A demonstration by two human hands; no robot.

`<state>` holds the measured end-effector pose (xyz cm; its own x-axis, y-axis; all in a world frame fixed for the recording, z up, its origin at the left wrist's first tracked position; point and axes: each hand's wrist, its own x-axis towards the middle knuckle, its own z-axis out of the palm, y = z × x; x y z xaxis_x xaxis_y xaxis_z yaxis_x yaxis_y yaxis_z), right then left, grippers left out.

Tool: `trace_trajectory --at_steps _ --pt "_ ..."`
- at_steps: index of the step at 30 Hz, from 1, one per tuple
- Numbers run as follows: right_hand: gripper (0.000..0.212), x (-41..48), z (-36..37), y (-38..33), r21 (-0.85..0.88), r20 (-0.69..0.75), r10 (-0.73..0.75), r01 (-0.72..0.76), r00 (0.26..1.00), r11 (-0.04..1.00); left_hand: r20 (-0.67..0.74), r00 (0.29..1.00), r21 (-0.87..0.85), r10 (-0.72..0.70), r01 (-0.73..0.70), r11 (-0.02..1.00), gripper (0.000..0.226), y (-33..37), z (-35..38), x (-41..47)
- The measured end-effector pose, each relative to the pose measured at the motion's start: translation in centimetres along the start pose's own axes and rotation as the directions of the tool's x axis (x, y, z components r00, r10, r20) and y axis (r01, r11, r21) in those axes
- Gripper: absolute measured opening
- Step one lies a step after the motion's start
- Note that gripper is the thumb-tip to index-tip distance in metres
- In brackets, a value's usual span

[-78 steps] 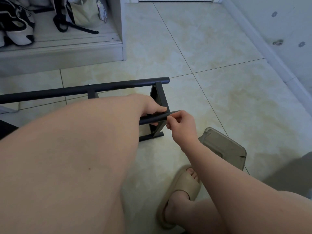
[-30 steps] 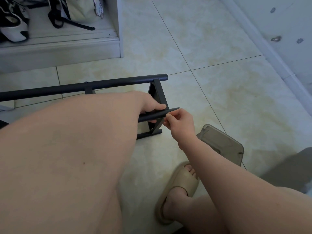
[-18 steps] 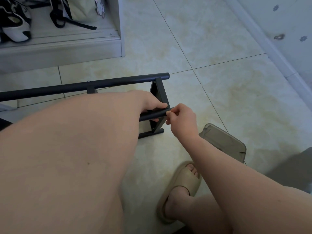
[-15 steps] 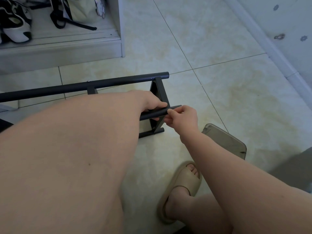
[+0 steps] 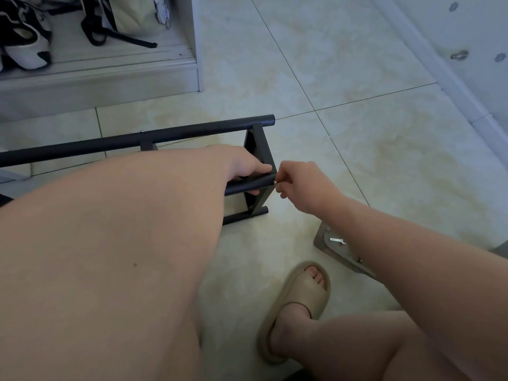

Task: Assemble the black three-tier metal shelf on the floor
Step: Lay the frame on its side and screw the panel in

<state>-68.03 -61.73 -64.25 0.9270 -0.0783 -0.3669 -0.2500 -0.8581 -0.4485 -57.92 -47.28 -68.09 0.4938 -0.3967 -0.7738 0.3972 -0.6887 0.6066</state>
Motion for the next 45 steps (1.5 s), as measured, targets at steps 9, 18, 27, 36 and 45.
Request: trace_trajectory --at_steps 9,18,27,36,45 --pt "0.012 0.5 -0.1 0.1 0.027 0.030 0.069 -0.069 0.997 0.997 0.022 0.999 0.021 -0.040 0.040 0.999 0.037 0.3 0.0 -0.1" --pt "0.015 1.1 -1.1 0.2 -0.085 0.132 0.018 -0.007 0.991 0.996 0.044 0.998 -0.017 -0.047 0.048 0.999 0.031 0.2 0.1 -0.3" --pt "0.021 1.2 -0.7 0.4 -0.075 0.092 0.009 -0.002 0.996 0.997 0.006 0.998 0.009 -0.060 0.060 0.998 0.042 0.4 0.1 -0.5" --pt "0.031 0.5 0.8 -0.8 0.387 0.155 0.273 -0.313 0.949 0.868 -0.093 0.996 -0.007 -0.014 0.013 1.000 0.042 0.6 0.3 -0.7" --pt "0.030 -0.1 0.8 -1.8 0.579 0.351 0.401 -0.533 0.846 0.617 -0.007 0.999 -0.046 -0.041 0.040 0.998 0.029 0.4 -0.4 -1.1"
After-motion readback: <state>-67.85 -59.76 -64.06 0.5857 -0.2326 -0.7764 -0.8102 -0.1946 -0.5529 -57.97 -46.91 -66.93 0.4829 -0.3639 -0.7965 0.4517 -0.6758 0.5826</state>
